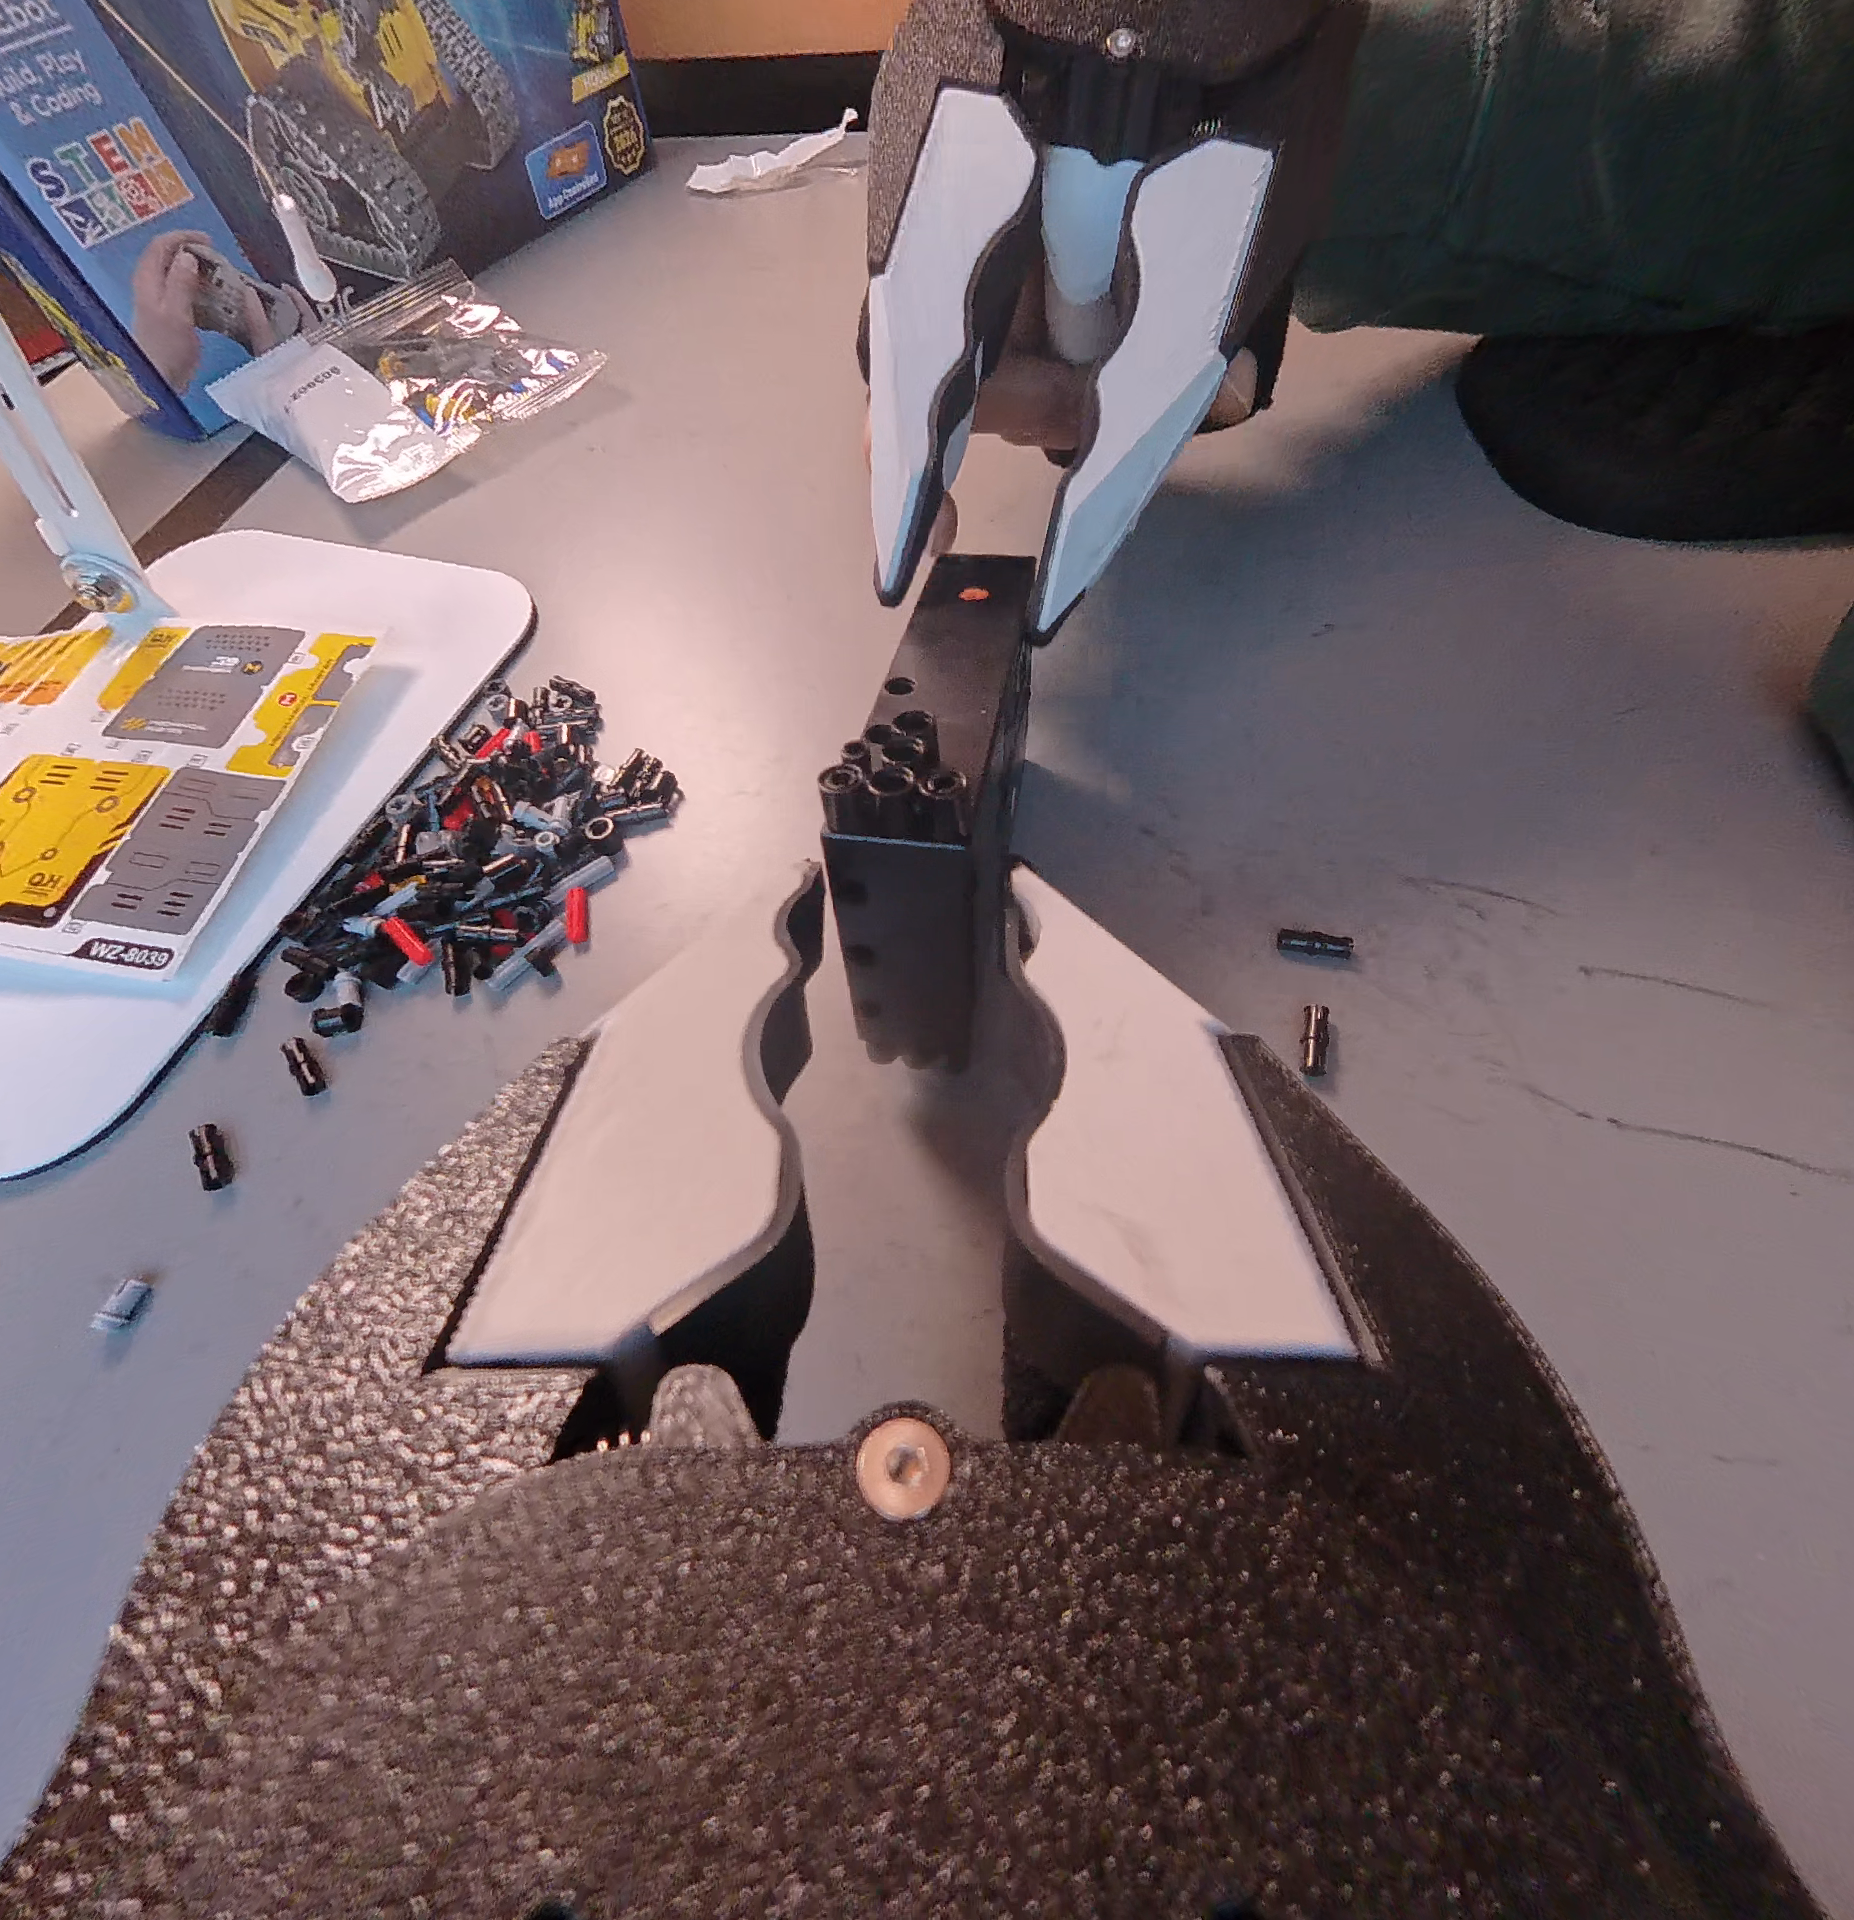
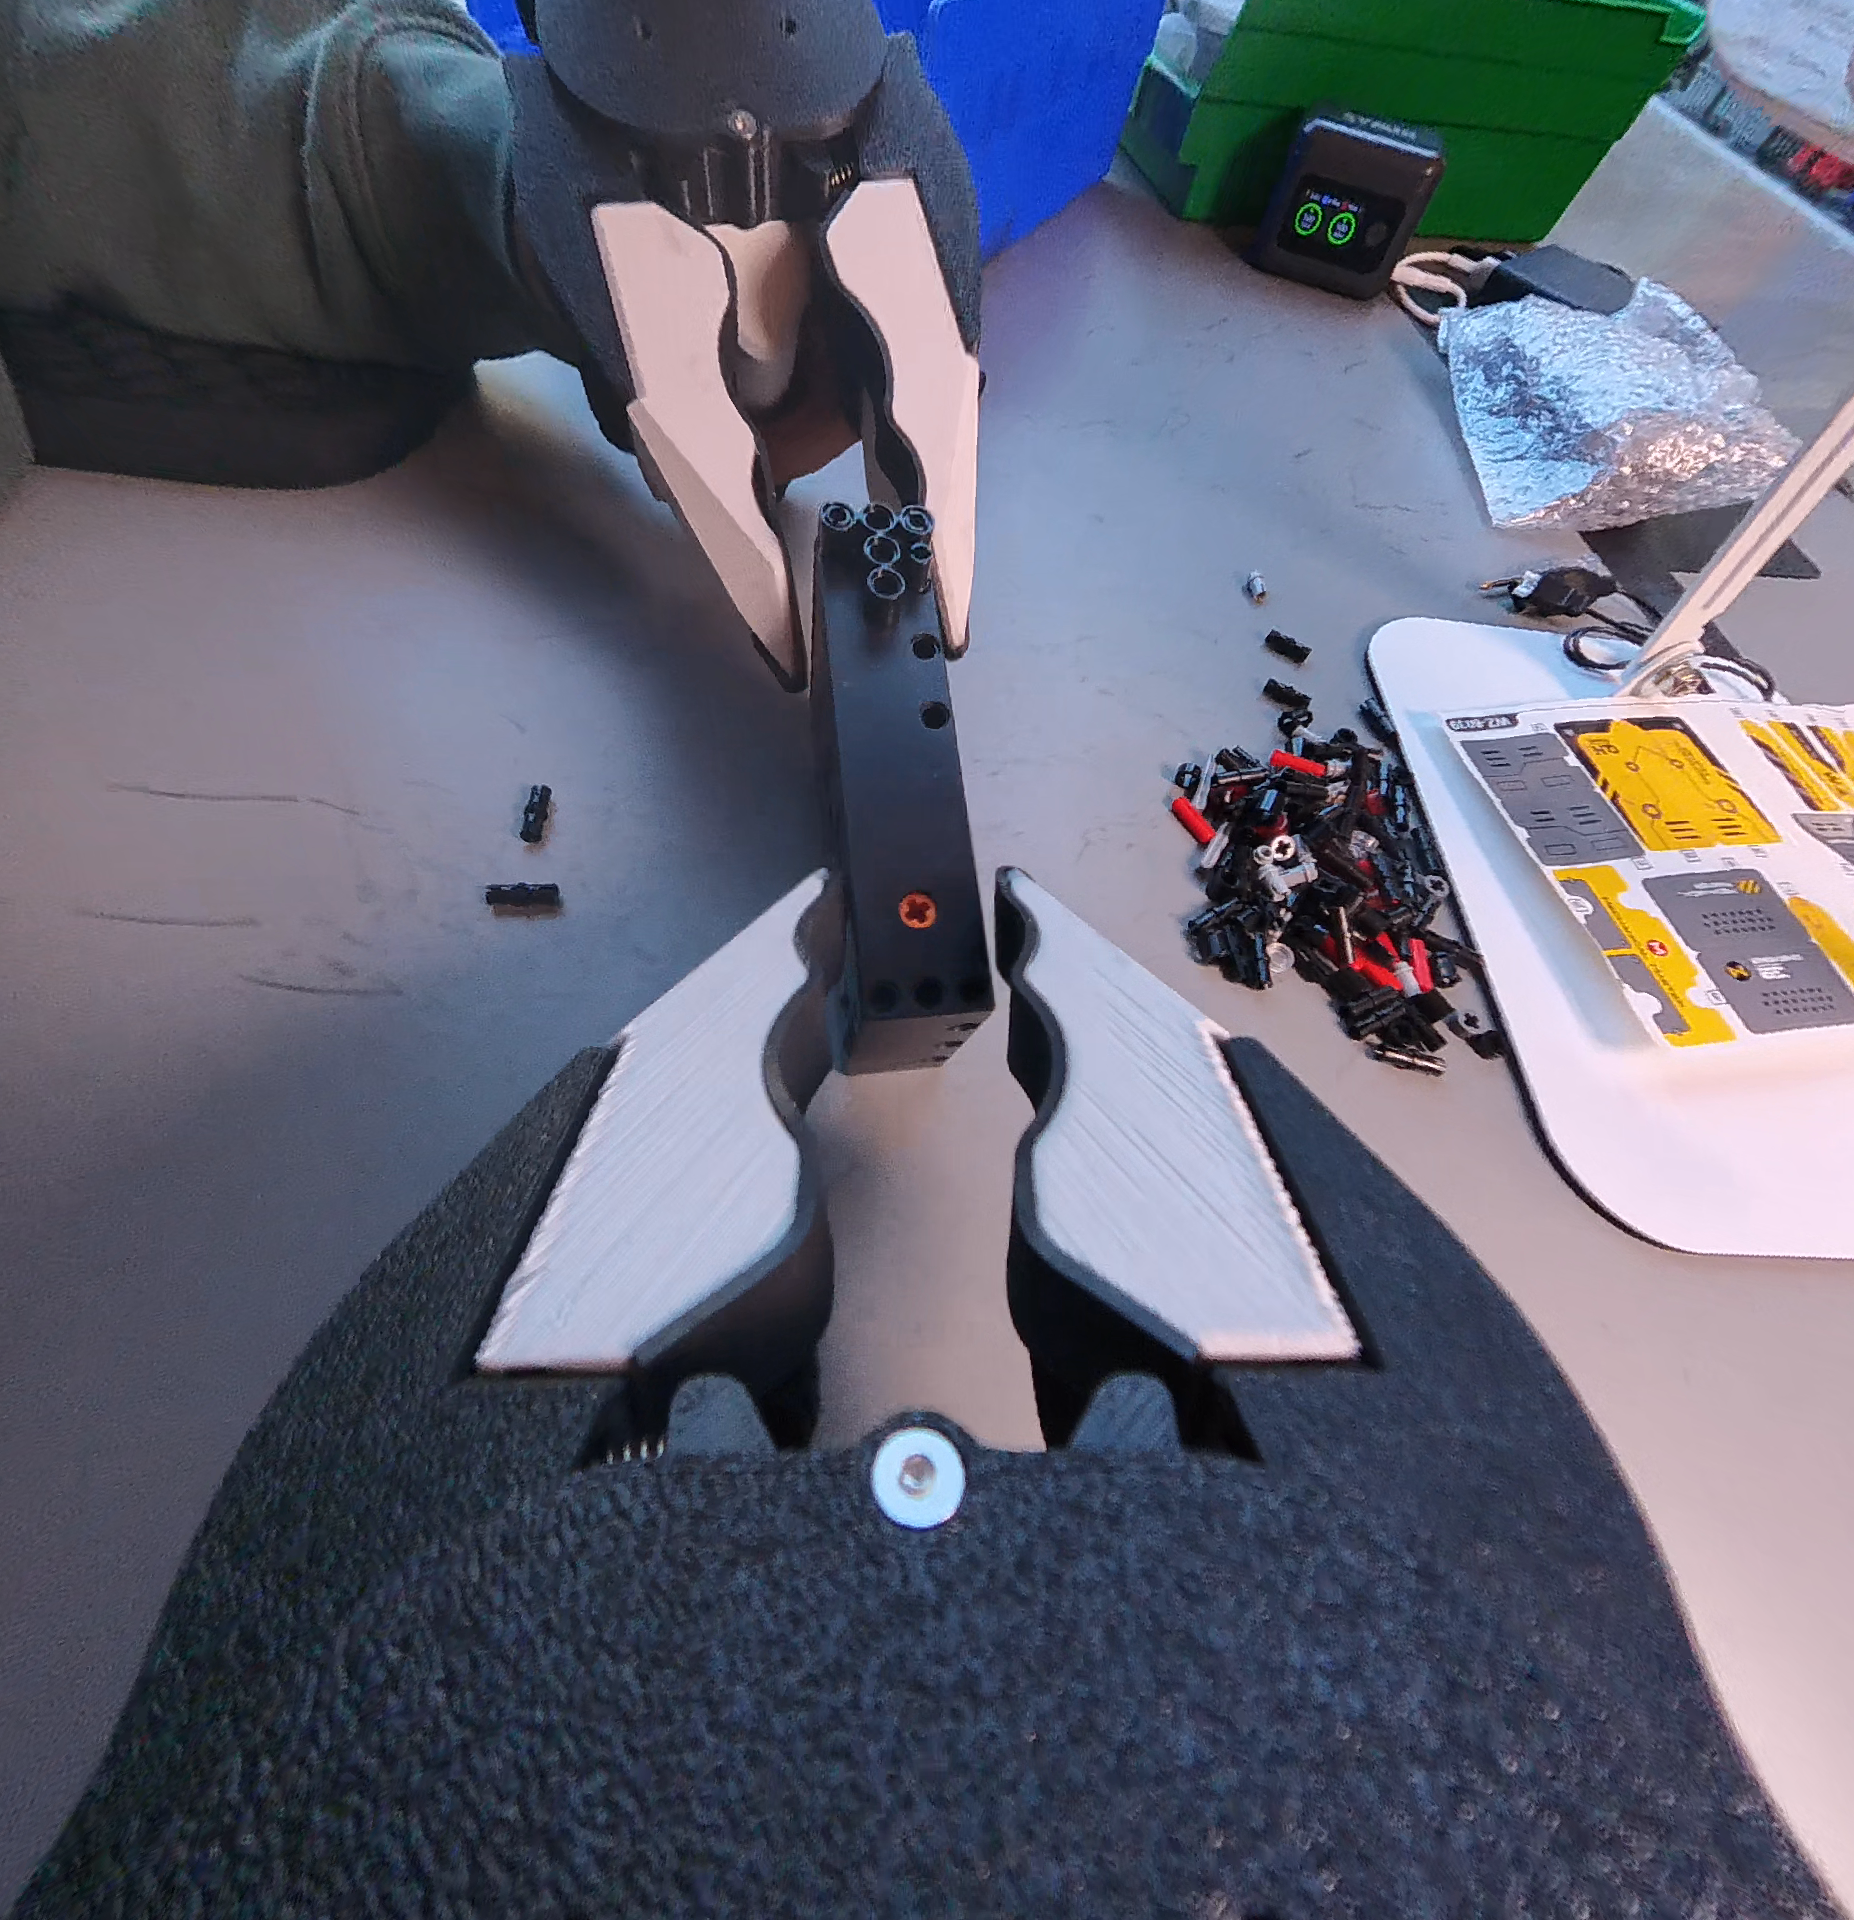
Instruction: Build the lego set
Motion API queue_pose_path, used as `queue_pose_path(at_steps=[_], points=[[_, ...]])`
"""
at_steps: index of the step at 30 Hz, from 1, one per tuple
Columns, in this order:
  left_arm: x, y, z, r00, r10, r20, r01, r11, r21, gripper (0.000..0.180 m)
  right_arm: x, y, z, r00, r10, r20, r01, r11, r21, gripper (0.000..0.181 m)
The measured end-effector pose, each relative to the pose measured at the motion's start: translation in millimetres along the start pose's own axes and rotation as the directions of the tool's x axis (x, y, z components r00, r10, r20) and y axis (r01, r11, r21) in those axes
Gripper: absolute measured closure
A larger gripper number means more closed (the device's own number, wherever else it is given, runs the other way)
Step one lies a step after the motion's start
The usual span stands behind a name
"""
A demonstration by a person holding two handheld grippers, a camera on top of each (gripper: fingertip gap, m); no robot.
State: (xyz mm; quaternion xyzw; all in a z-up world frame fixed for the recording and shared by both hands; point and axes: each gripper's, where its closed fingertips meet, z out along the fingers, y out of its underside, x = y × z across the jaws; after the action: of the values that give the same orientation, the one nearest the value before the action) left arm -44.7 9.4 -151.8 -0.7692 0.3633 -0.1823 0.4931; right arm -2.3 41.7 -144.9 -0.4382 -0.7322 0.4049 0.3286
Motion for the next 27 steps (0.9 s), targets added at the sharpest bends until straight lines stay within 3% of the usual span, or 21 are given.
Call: queue_pose_path(at_steps=[6,9,12,17,27], points=[[0.3,2.8,-0.2,1.0,0.011,0.004,-0.011,1.0,-0.02,0.143,-1.7,-22.2,-19.4,0.996,-0.068,-0.057,0.068,0.998,0.006,0.155],[-1.0,2.5,-4.0,1.0,0.006,0.007,-0.006,1.0,-0.013,0.137,-31.9,-32.6,-21.7,0.997,-0.076,0.034,0.075,0.997,0.006,0.162],[-4.0,-1.8,-13.1,0.999,0.032,0.03,-0.031,0.999,-0.016,0.133,-73.3,-11.5,-4.1,0.984,-0.039,0.174,0.06,0.991,-0.12,0.163],[2.0,-18.3,-39.4,0.998,0.05,0.038,-0.051,0.999,0.02,0.134,-103.2,22.4,29.2,0.983,0.011,0.186,0.043,0.958,-0.284,0.159],[60.2,-8.5,-31.0,0.988,0.063,-0.139,-0.068,0.997,-0.031,0.144,-101.2,26.5,41.7,0.987,0.027,0.157,0.038,0.916,-0.4,0.167]])
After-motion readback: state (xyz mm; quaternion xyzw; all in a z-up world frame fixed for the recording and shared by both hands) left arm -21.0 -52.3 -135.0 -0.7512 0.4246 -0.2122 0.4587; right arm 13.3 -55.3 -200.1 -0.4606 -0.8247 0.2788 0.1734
